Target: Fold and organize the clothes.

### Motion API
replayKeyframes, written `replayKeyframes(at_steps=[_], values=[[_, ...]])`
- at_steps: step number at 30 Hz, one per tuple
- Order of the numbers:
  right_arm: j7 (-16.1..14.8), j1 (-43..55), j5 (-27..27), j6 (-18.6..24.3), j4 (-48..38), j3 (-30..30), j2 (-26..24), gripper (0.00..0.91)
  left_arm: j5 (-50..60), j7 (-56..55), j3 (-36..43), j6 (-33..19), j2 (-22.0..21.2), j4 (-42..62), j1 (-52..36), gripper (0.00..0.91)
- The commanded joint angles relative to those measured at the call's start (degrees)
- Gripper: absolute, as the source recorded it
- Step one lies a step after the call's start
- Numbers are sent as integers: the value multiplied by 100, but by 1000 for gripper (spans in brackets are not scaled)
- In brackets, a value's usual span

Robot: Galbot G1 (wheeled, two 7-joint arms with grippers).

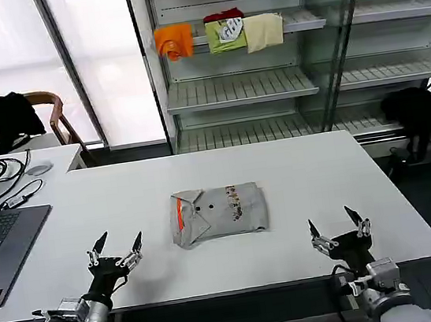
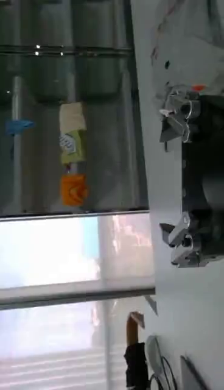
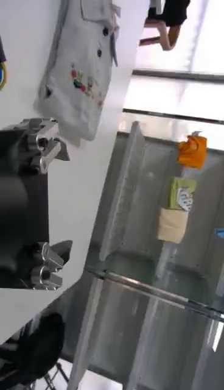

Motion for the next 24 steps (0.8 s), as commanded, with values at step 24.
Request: replayKeyframes(at_steps=[24], values=[[40, -313, 320, 598, -376, 126, 121, 907, 52, -47, -36, -249, -111, 69, 112, 907]])
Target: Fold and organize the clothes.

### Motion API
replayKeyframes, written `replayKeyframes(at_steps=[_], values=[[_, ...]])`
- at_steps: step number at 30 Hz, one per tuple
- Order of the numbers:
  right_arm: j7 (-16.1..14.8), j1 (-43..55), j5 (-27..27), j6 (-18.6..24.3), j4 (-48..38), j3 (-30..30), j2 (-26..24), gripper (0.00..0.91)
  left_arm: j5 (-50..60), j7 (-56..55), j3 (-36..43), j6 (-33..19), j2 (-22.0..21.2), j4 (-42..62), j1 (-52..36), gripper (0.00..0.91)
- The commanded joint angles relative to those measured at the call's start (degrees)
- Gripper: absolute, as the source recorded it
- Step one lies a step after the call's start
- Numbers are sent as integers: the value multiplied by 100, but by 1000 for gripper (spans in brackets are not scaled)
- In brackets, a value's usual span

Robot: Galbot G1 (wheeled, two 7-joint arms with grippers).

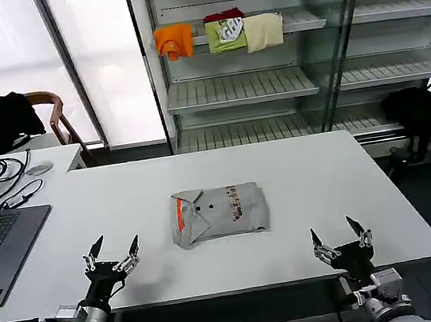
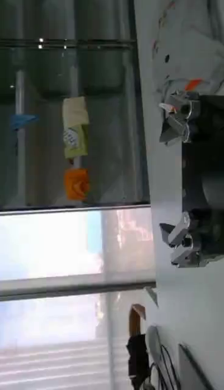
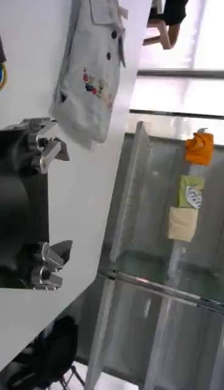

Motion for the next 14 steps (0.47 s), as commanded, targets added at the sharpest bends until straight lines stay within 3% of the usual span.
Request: replayKeyframes(at_steps=[1, 7, 14], values=[[30, -20, 120, 253, -217, 24, 30, 907, 16, 3, 49, 0, -50, 52, -33, 907], [35, -47, 230, 331, -189, 29, -17, 907, 37, 4, 62, 20, -109, 53, -91, 907], [40, -79, 398, 64, 12, -13, 60, 907, -68, -32, 42, 25, -91, 74, -129, 907]])
